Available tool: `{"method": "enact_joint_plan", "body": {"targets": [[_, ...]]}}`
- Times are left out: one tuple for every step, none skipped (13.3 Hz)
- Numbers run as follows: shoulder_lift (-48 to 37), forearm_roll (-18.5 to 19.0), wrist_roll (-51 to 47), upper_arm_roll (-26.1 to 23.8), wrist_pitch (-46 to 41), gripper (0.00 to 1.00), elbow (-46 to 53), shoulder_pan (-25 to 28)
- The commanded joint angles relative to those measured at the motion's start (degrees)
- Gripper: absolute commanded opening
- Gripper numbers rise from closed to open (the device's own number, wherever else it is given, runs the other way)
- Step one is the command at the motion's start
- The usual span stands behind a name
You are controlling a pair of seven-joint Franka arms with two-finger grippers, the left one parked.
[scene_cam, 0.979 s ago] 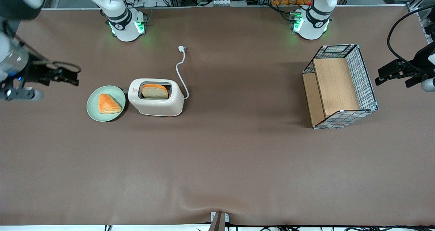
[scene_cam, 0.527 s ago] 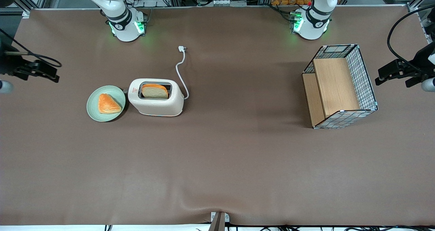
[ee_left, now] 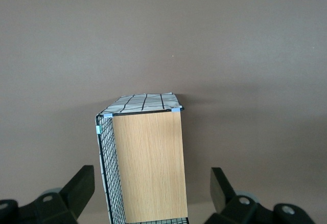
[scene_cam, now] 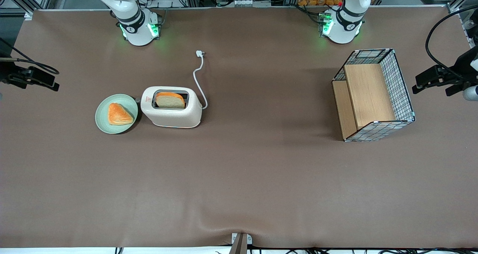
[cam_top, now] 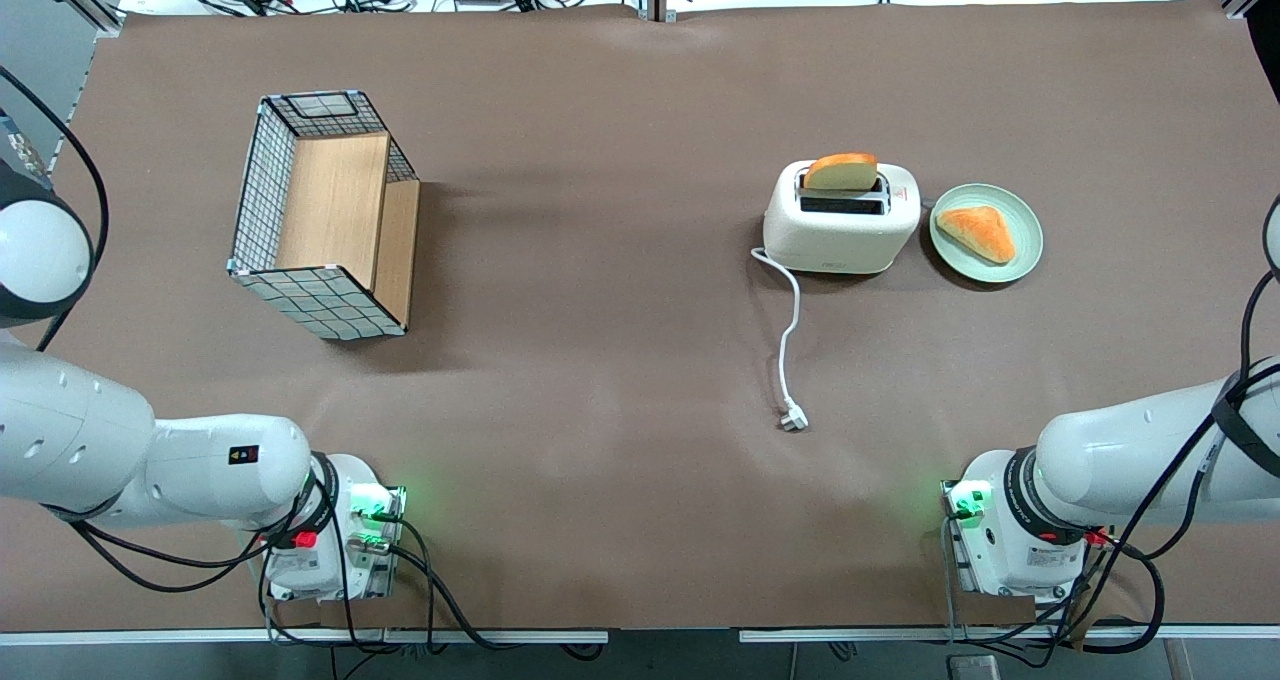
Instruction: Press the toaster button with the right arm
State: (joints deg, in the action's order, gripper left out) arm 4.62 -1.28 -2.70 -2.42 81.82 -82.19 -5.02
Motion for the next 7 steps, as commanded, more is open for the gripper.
{"method": "enact_joint_plan", "body": {"targets": [[-0.93,-1.18,2.70,-0.57,-0.60,1.00,0.19,-2.10],[-2.76,-1.18,2.70,-0.57,-0.52,1.00,-1.73,-2.10],[-5.13,-1.18,2.70,-0.57,0.27,1.00,-4.45,-2.01],[-7.59,-1.18,2.70,-0.66,2.19,1.00,-7.52,-2.01],[-8.92,-1.18,2.70,-0.66,2.73,1.00,-9.03,-1.66],[-8.84,-1.09,2.62,-0.57,2.30,1.00,-8.69,-1.57],[-8.49,-1.09,2.62,0.21,2.21,1.00,-8.26,-1.14]]}}
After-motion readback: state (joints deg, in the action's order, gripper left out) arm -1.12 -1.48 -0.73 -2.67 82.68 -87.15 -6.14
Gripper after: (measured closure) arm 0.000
